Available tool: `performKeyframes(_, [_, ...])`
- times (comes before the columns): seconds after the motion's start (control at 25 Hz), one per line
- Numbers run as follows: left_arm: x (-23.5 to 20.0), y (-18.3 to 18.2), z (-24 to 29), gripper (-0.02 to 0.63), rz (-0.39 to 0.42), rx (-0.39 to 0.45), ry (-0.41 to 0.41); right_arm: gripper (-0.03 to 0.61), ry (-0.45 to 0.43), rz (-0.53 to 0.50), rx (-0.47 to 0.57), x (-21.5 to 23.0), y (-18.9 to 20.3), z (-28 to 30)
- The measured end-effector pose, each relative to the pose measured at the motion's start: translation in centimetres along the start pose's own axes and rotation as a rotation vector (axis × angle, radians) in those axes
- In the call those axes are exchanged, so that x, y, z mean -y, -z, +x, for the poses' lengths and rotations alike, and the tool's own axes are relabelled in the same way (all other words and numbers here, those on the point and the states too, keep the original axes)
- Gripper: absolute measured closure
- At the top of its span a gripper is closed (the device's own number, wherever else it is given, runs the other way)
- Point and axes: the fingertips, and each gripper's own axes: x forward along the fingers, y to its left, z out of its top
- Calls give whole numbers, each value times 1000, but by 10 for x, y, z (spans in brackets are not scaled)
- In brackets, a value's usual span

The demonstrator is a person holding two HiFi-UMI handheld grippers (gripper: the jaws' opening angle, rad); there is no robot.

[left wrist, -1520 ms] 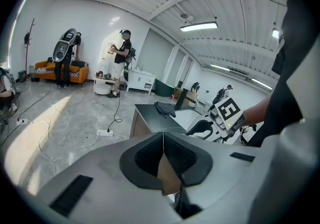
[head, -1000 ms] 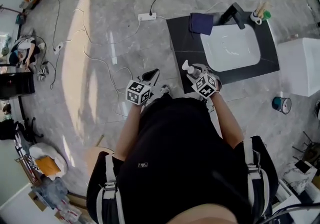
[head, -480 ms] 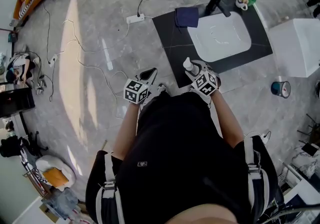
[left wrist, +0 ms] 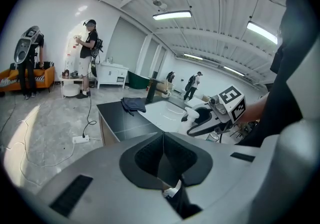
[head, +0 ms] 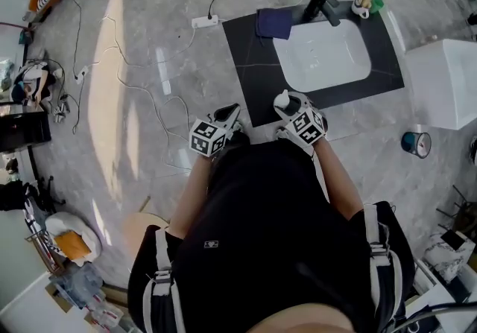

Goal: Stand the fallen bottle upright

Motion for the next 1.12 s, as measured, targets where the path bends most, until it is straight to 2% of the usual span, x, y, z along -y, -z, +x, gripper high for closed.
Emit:
performKeyframes(0.44, [21, -2, 12, 597, -47, 42, -103, 321, -109, -63, 54, -2, 4, -5])
performKeyframes(0.72, [32, -5, 19, 597, -52, 57, -138, 314, -179, -60, 73, 0, 11, -17])
performKeyframes(0.92, [40, -15, 28, 597, -48, 87, -164, 321, -202, -51, 87, 4, 30, -26])
performKeyframes(1.0, [44, -17, 31, 597, -53, 101, -174, 358, -210, -52, 80, 5, 35, -34])
performKeyframes(1.12, [55, -13, 36, 597, -59, 103, -175, 473, -210, -61, 83, 8, 40, -48])
